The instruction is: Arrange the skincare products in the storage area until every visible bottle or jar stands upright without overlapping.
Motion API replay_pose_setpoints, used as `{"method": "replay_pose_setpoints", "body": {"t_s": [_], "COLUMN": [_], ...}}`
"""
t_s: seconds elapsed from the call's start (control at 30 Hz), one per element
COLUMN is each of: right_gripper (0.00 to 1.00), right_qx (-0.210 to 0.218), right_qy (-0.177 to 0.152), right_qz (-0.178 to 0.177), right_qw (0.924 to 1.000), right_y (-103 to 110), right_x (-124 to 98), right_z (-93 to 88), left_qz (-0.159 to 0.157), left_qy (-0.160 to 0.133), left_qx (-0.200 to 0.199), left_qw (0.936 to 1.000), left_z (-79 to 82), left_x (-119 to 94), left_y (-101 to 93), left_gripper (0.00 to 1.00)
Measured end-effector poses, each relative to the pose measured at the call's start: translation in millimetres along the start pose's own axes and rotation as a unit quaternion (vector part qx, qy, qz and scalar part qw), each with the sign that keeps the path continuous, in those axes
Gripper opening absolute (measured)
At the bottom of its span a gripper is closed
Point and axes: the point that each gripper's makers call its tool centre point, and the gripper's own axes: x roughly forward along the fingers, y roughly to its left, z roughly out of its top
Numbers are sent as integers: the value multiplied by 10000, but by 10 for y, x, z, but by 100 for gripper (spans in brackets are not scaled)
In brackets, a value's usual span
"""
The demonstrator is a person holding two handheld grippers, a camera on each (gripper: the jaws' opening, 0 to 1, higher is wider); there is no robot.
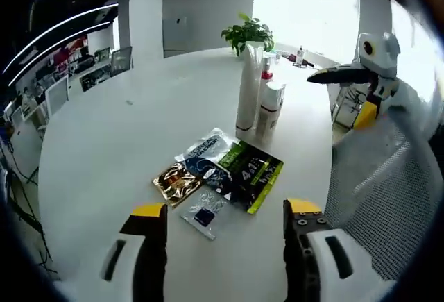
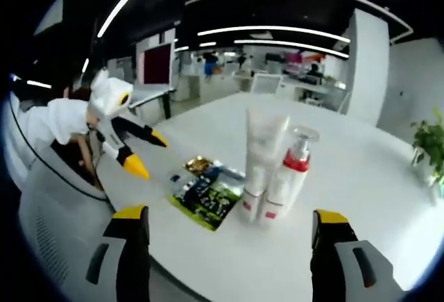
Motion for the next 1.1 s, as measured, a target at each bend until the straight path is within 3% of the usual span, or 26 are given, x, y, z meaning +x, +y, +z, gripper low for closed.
{"method": "replay_pose_setpoints", "body": {"t_s": [0.07,0.17,0.37,0.57,0.7,0.83,0.97,1.03,1.1], "right_gripper": [95,96,98,99,99,99,99,99,99], "right_qx": [-92,-250,-203,-220,-363,-446,-454,-433,-408], "right_qy": [22,53,-25,-5,-37,-38,-24,-45,-49], "right_qz": [-29,-142,-144,-8,9,45,-47,-27,-78], "right_qw": [10000,9996,9997,9998,9993,9990,9990,9990,9991], "right_y": [-26,-94,-162,-105,-83,-75,-112,-108,-123], "right_x": [-11,-32,-69,-90,-97,-76,-74,-66,-66], "right_z": [4,12,35,9,16,-7,-18,-12,-9], "left_qz": [6,6,417,451,666,874,853,825,963], "left_qy": [-152,-546,-694,-706,-788,-1095,-1215,-1220,-1294], "left_qx": [11,-46,-98,-174,-385,-430,-701,-691,-1044], "left_qw": [9999,9985,9967,9963,9939,9892,9864,9867,9814], "left_z": [93,267,312,202,150,210,196,111,12], "left_x": [-96,-235,-410,-436,-447,-477,-463,-470,-497], "left_y": [-58,-154,-152,-223,-233,-238,-338,-365,-352], "left_gripper": [64,74,86,96,97,95,96,96,96]}}
